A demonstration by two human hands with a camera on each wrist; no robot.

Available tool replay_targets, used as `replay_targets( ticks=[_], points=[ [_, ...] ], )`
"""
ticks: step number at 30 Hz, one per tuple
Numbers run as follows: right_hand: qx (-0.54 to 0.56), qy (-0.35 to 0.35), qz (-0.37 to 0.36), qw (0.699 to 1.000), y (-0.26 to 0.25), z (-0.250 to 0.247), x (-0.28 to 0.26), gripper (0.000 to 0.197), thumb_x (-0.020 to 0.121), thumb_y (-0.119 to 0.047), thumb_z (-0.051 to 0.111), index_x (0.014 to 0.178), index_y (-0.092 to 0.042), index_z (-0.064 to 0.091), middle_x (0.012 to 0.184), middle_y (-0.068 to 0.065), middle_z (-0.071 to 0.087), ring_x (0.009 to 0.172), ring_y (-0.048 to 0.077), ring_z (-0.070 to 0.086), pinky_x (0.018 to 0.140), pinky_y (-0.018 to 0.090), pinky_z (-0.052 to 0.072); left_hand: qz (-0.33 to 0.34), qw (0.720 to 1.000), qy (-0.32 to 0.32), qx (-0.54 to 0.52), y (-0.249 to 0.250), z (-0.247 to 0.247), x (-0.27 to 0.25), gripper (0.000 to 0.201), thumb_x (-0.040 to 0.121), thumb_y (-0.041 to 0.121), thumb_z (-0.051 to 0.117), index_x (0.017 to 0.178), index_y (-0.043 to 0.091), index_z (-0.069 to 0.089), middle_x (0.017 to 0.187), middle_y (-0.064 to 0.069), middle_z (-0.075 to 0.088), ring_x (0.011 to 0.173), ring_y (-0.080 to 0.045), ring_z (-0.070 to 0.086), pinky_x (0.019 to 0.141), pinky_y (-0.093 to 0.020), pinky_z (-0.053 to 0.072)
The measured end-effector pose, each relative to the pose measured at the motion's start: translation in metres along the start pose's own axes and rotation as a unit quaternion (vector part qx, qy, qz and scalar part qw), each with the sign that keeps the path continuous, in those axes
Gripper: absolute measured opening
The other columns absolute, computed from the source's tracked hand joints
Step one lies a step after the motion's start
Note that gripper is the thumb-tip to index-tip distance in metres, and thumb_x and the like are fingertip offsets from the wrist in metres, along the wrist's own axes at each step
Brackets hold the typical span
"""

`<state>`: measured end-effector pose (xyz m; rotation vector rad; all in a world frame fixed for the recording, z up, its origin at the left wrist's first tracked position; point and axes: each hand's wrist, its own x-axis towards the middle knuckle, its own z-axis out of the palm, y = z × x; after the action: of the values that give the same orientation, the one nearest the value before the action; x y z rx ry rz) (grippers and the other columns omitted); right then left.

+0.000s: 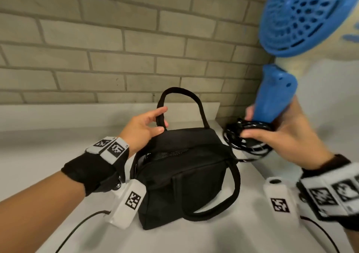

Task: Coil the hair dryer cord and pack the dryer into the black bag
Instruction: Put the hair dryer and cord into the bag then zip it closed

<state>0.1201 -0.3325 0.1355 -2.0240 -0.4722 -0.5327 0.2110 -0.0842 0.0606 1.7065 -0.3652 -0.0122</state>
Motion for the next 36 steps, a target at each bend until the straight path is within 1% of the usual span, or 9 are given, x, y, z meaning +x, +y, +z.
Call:
replay_targets(
  ticks=[5, 9, 11, 13, 16, 26, 31, 34, 36],
  points=[
    [-0.044, -0.108, 0.004, 0.993, 0.009, 0.046, 0.042, 0.066, 0.06, -0.009, 0.078, 0.094, -0.034, 0.029, 0.086, -0.012, 0.053, 0.074, -0.012, 0.058, 0.075, 0.006, 0.045, -0.031, 0.996, -0.027, -0.076, -0.005, -0.008, -0.004, 0.048, 0.082, -0.01, 0.049, 0.113, 0.026, 0.055, 0.071, 0.012, 0.067, 0.076, -0.004, 0.061, 0.065, -0.011, 0.051],
    [-0.135, -0.269, -0.016, 0.953, 0.026, 0.073, 0.042, 0.07, 0.066, -0.02, 0.077, 0.114, -0.029, 0.027, 0.115, 0.004, 0.054, 0.107, 0.017, 0.055, 0.097, 0.04, 0.042, -0.053, 0.991, 0.013, -0.122, -0.008, -0.012, -0.011, 0.037, 0.084, -0.014, 0.039, 0.115, 0.002, 0.052, 0.046, 0.011, 0.066, 0.05, 0.005, 0.061, 0.05, -0.006, 0.048],
    [-0.207, -0.35, -0.004, 0.914, 0.037, 0.076, 0.036, 0.075, 0.07, -0.025, 0.075, 0.126, -0.018, 0.026, 0.123, 0.008, 0.053, 0.111, 0.022, 0.053, 0.097, 0.036, 0.04, -0.048, 0.987, 0.052, -0.144, -0.012, -0.02, -0.015, 0.03, 0.09, -0.01, 0.03, 0.112, -0.006, 0.05, 0.03, 0.009, 0.057, 0.036, 0.007, 0.055, 0.038, -0.005, 0.042],
    [-0.276, -0.429, 0.03, 0.86, 0.05, 0.078, 0.027, 0.071, 0.074, -0.028, 0.071, 0.128, -0.02, 0.024, 0.124, 0.006, 0.053, 0.109, 0.02, 0.054, 0.094, 0.026, 0.041, -0.058, 0.98, 0.069, -0.176, -0.012, -0.026, -0.014, 0.032, 0.089, -0.011, 0.026, 0.109, -0.008, 0.052, 0.045, 0.002, 0.064, 0.036, 0.005, 0.056, 0.037, -0.007, 0.041],
    [-0.306, -0.516, 0.081, 0.796, 0.07, 0.085, 0.011, 0.064, 0.077, -0.028, 0.068, 0.124, -0.021, 0.025, 0.128, 0.008, 0.052, 0.113, 0.022, 0.053, 0.098, 0.034, 0.043, -0.094, 0.976, 0.052, -0.192, -0.012, -0.026, -0.011, 0.047, 0.083, -0.014, 0.039, 0.126, 0.006, 0.045, 0.087, -0.005, 0.061, 0.062, -0.002, 0.065, 0.053, -0.011, 0.051],
    [-0.399, -0.525, 0.114, 0.743, 0.087, 0.101, 0.005, 0.071, 0.072, -0.034, 0.071, 0.124, -0.018, 0.026, 0.12, 0.014, 0.057, 0.102, 0.03, 0.059, 0.085, 0.037, 0.048, -0.065, 0.985, 0.122, -0.106, -0.008, -0.021, -0.011, 0.044, 0.084, -0.007, 0.049, 0.118, 0.021, 0.052, 0.085, 0.001, 0.061, 0.081, -0.013, 0.059, 0.077, -0.026, 0.05],
    [-0.381, -0.516, 0.111, 0.759, 0.08, 0.106, 0.004, 0.073, 0.069, -0.033, 0.074, 0.124, -0.022, 0.028, 0.123, 0.011, 0.054, 0.107, 0.029, 0.055, 0.087, 0.037, 0.046, -0.033, 0.988, 0.145, -0.039, -0.007, -0.017, -0.015, 0.04, 0.085, -0.003, 0.051, 0.106, 0.03, 0.054, 0.094, 0.002, 0.06, 0.102, -0.022, 0.058, 0.094, -0.038, 0.047],
    [-0.325, -0.517, 0.119, 0.783, 0.076, 0.105, 0.007, 0.068, 0.07, -0.034, 0.073, 0.124, -0.026, 0.034, 0.122, 0.006, 0.055, 0.106, 0.024, 0.054, 0.09, 0.034, 0.045, 0.082, 0.967, 0.19, 0.149, 0.001, -0.012, -0.026, 0.032, 0.083, 0.009, 0.056, 0.103, 0.035, 0.054, 0.112, 0.004, 0.044, 0.114, -0.016, 0.045, 0.1, -0.027, 0.037],
    [-0.304, -0.509, 0.13, 0.795, 0.075, 0.106, 0.01, 0.058, 0.073, -0.039, 0.069, 0.12, -0.025, 0.039, 0.114, 0.003, 0.057, 0.096, 0.019, 0.053, 0.085, 0.029, 0.043, 0.211, 0.939, 0.159, 0.222, 0.016, -0.009, -0.047, 0.024, 0.079, 0.022, 0.056, 0.103, 0.028, 0.057, 0.106, 0.008, 0.039, 0.106, -0.01, 0.041, 0.095, -0.017, 0.032]
  ],
)
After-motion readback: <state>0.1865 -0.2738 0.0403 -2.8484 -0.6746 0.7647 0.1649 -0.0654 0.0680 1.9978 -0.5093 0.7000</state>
